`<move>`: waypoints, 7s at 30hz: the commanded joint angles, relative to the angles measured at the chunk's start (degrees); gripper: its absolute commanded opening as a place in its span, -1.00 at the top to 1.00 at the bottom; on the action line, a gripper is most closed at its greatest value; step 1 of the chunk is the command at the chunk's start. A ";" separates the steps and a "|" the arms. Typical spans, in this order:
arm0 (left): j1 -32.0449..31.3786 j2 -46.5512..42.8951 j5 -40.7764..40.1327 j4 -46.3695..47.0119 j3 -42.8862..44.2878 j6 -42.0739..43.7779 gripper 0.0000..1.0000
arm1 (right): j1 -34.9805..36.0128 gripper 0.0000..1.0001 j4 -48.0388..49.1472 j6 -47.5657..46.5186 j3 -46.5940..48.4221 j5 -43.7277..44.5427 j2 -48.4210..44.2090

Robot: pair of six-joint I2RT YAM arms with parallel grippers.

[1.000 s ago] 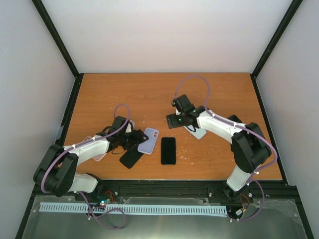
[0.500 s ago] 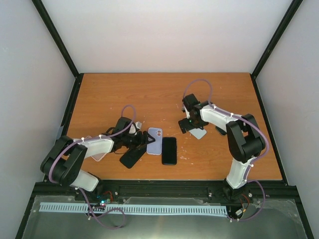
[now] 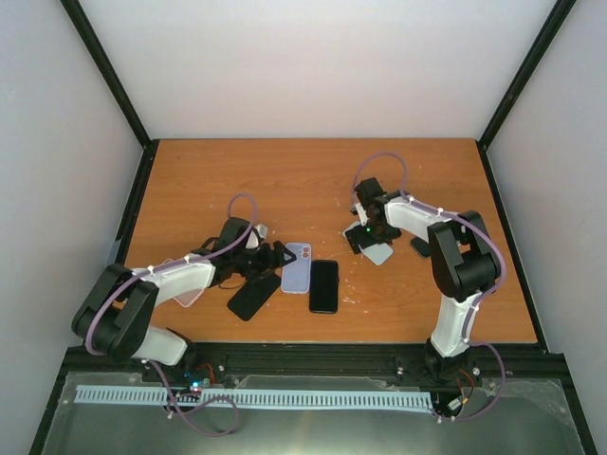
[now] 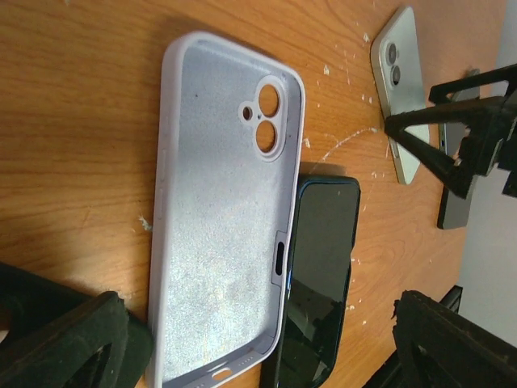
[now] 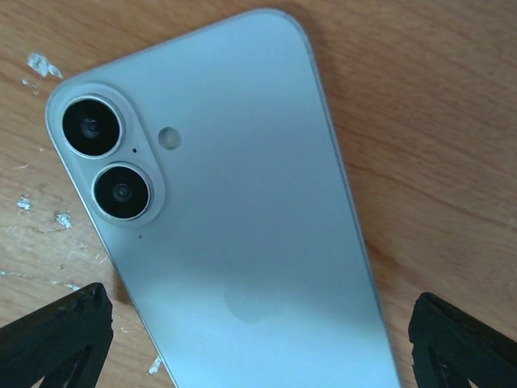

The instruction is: Put the phone into the phone case

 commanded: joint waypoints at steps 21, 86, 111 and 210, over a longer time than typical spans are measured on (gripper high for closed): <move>-0.17 -12.45 -6.68 -7.99 1.01 1.55 -0.77 | -0.79 -0.41 2.82 2.51 -1.63 -6.97 0.69; 7.39 -4.08 15.76 -4.37 8.62 -1.31 0.99 | 35.30 -0.63 20.29 -3.38 -16.70 6.07 -28.19; 7.40 -16.94 12.35 -5.06 4.27 -24.04 0.99 | 53.25 0.53 31.60 -14.19 -20.39 43.22 -24.52; 7.40 11.70 8.17 8.45 0.43 2.39 0.00 | 17.21 0.53 54.81 52.95 -24.30 -23.55 -5.99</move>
